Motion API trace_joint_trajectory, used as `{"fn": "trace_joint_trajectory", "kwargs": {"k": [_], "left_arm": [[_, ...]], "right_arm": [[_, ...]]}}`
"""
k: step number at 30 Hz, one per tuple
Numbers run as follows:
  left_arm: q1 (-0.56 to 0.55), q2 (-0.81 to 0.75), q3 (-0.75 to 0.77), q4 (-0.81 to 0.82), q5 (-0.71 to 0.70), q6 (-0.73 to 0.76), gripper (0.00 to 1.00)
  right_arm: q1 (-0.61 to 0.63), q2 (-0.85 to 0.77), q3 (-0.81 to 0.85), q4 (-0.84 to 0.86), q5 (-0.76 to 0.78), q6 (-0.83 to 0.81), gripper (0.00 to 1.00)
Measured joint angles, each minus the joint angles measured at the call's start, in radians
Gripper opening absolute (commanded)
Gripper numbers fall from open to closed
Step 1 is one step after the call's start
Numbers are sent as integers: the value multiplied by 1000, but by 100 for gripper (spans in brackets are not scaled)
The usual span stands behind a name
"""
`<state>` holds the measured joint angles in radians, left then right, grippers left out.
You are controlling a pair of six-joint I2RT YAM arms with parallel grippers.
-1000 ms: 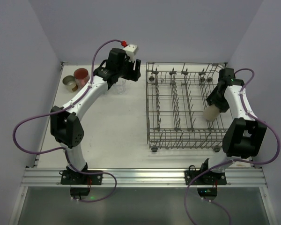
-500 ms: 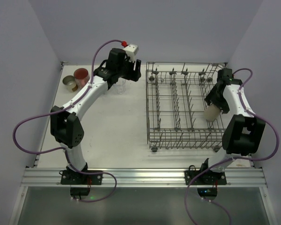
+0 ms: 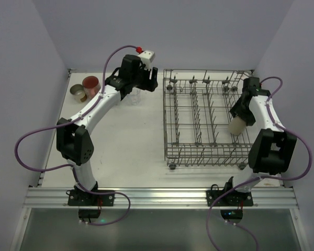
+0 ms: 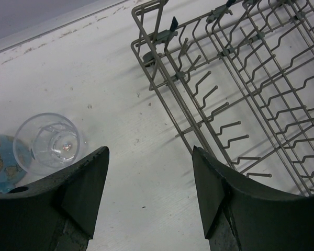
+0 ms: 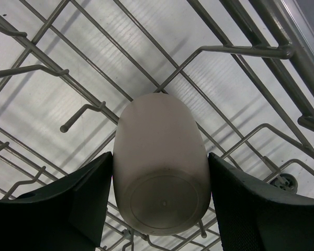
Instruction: Unload the cups from the dish rack
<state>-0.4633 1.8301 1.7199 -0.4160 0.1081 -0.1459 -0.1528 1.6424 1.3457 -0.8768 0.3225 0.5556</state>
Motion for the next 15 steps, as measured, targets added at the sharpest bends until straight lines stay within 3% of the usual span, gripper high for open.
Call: {"fn": "trace_joint_trajectory", "kwargs": {"k": [9,15], "left_arm": [[0,-10,-2,10,29,-16,72],[0,-77,-53,90,155,-76,72]], "right_arm": [[0,-54,11,-30,-15,0,0],[0,-141,127,-89,-36,0,0]]}}
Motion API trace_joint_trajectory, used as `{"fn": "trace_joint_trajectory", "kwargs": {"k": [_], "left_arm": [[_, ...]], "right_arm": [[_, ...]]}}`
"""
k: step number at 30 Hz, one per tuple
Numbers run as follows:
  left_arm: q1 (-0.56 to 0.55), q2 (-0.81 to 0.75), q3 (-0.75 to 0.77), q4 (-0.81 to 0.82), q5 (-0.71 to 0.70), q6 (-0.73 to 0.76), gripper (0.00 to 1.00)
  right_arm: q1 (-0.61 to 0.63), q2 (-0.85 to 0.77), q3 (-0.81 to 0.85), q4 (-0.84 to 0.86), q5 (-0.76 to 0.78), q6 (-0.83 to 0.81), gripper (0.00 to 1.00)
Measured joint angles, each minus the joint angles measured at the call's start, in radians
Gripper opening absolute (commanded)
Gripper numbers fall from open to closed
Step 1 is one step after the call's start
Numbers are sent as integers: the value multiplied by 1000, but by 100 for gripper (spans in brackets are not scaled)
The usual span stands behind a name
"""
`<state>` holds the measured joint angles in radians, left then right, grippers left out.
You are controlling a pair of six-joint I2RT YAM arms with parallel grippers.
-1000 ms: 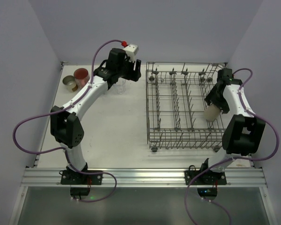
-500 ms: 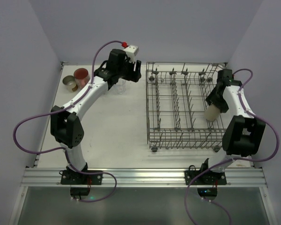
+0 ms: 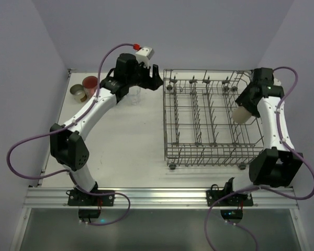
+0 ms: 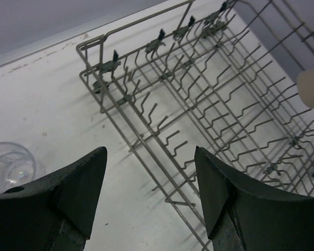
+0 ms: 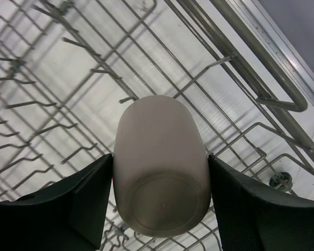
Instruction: Unload the cups from the dish rack
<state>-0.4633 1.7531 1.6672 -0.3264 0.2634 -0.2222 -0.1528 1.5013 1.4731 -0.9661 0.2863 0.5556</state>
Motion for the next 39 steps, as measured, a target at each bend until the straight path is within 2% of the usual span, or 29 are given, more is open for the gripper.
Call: {"fn": "trace_joint_trajectory", "kwargs": {"k": [5,9,15,19,24,30,39], "left_arm": [[-1,-59,-64,140,136,-77,73],[-2,-86,-148,343,306,-195,74],[-3,-84,-311,800,557,-502,76],[-3,-61,-382,1102,649,-697,77],[-4,10,-423,1440,698,-941,77],[-7,95,-432,1571,702,-1125,77],[-44,130,-432,1607,696,-1189,77]], "right_arm": [[0,-85,59,-14,-83,1,0],[0,-154,59,-8,-237,13,0],[0,-231,27,66,-498,80,0],[0,-258,-41,167,-693,164,0],[0,-262,-166,320,-890,281,0],[3,-265,-250,484,-1024,391,0],[94,-262,-275,656,-1079,510,0]]}}
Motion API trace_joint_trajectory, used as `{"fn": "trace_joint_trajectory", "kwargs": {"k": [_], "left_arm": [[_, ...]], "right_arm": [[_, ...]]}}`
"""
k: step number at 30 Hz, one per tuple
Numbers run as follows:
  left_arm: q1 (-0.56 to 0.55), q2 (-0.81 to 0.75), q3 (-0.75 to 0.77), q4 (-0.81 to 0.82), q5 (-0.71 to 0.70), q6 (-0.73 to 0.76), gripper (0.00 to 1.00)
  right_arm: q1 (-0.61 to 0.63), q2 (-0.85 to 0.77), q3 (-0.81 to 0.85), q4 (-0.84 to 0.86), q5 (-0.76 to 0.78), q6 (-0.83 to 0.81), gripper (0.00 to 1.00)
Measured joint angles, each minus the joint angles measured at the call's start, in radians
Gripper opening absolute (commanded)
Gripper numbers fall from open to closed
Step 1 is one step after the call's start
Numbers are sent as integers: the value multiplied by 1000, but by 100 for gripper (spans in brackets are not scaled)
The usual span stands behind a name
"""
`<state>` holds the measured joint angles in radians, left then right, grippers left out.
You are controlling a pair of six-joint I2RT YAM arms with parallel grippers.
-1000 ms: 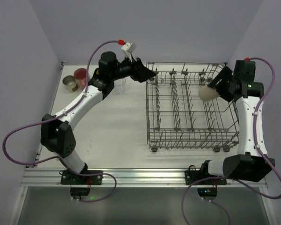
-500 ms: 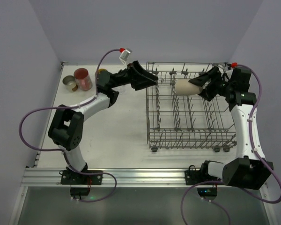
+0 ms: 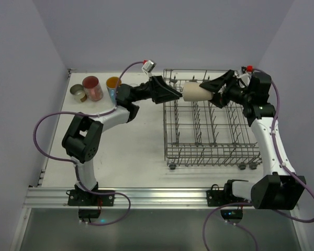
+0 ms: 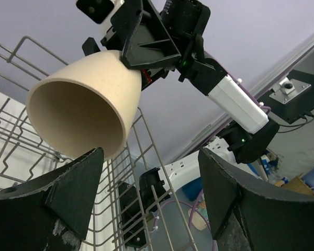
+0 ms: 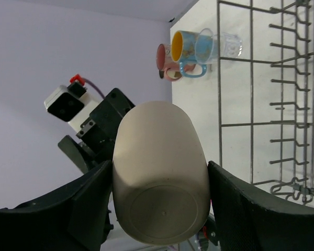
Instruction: Unload the cups from the dish rack
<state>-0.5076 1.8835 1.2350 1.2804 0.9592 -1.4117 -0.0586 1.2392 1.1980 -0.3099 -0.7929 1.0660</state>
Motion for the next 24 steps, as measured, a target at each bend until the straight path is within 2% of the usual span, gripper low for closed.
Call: {"fn": "trace_joint_trajectory", "kwargs": {"k": [8,10,11,12,13,14,15,16,19,24], "left_arm": [[-24,17,23,7,-3,-19,77],[-25,17,35,8,-5,-27,68],[-26,17,40,7,-6,-29,59],[-24,17,42,6,-7,-31,23],[-23,18,42,2,-9,-41,1],[-22,21,42,-5,-7,-38,0],[-22,23,42,-11,-8,-47,0],[-21,24,43,-11,-14,-48,0],[-18,24,39,-8,-21,-43,0],[0,-8,-35,-4,-9,-19,0]], "right_arm": [[113,60,9,58,-1,49,0],[140,79,9,68,2,58,0],[151,87,10,76,-1,69,0],[159,92,10,93,-4,76,0],[163,94,11,109,-8,85,0],[165,95,14,127,-12,93,5],[164,93,15,150,-10,80,15],[163,92,16,159,-5,77,47],[164,91,17,161,0,69,99],[179,92,63,39,55,3,99]]}}
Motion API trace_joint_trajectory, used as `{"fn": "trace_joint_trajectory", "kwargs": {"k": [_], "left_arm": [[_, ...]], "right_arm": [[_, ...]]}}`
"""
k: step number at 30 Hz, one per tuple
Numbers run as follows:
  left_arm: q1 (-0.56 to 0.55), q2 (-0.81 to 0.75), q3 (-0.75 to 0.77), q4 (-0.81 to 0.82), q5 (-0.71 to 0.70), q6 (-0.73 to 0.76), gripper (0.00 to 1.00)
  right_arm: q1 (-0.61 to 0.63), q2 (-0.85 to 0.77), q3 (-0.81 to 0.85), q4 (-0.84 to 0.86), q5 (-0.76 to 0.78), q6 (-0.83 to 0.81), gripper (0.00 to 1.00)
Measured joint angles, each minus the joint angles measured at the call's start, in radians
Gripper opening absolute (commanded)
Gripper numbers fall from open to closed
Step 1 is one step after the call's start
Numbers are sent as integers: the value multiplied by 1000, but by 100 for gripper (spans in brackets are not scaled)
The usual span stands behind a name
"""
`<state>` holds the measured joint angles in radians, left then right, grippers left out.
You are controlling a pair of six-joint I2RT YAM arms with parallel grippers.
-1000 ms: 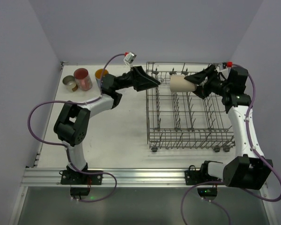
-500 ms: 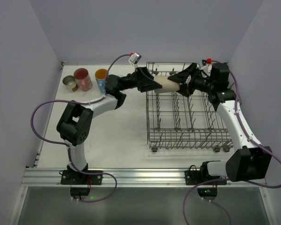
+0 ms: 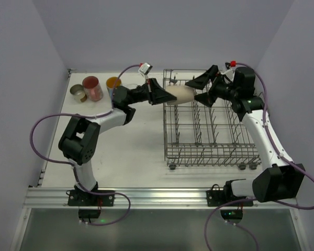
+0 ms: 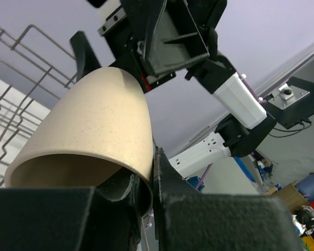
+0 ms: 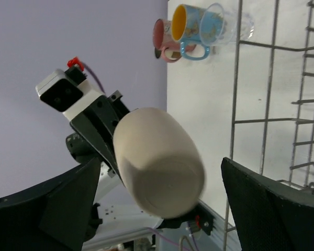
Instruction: Unload the cups from the dish rack
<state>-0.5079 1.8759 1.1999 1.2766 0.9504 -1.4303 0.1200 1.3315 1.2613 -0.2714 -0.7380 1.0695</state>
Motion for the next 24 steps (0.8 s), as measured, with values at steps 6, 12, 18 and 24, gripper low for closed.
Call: {"fn": "trace_joint_trajectory", "kwargs": {"k": [6,12,18,24], "left_arm": [[181,-212,-116,-188,41,185,0],[211,-457,123,-1081,-373,835,0],[207,-481,98,-1441,-735,1012,0],[208,-411,-7,-1646,-972,1023,0]], "right_arm": [[-3,-6,119,-237,206,-153,99],[-3,-3,283,-479,502,-296,99],[-4,23,323,-588,642,-377,99],[-4,42,323,-647,691,-421,99]]}}
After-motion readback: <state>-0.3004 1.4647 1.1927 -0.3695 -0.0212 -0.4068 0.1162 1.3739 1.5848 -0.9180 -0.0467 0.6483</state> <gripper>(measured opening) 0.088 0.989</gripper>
